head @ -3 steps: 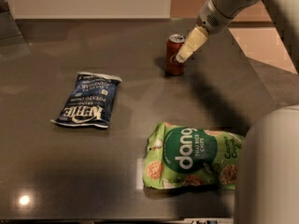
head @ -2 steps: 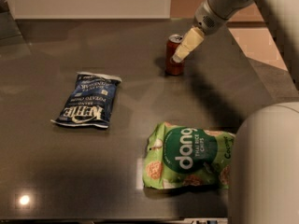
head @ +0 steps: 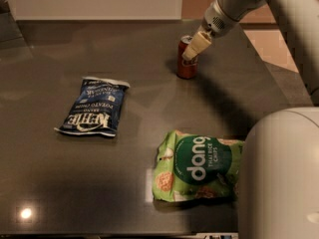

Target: Move coke can near blue chip bag

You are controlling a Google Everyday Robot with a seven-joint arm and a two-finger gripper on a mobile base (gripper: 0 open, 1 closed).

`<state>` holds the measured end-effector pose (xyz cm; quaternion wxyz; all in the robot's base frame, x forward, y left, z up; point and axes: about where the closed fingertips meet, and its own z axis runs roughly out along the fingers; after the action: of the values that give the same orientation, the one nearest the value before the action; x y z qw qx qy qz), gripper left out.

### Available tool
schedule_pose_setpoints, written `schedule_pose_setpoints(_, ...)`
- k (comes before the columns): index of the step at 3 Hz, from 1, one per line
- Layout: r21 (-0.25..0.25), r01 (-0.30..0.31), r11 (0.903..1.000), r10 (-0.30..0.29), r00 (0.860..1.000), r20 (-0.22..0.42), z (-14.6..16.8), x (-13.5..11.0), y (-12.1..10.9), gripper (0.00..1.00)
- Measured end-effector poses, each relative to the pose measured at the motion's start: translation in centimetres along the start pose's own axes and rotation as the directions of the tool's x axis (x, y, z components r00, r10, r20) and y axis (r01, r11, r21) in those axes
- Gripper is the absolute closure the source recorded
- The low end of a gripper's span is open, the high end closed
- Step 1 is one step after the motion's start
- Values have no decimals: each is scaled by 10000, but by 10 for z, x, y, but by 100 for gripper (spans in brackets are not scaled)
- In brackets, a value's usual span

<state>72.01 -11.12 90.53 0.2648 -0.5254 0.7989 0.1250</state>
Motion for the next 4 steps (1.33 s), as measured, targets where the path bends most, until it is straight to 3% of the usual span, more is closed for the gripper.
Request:
schedule_pose_setpoints(1,-201,221,9996,-216,9995,218,-4,-6,8,64)
schedule_pose_setpoints(2,-693,829,9941,-787,9950,610,-11,-20,32,88)
schedule_pose_setpoints(3,-1117,1979,9738,-1897,9786,796,-14,-41,69,100)
schedule_pose_setpoints(4,-1632,2872,9439,-2790,9576,715,-1,-54,105,100)
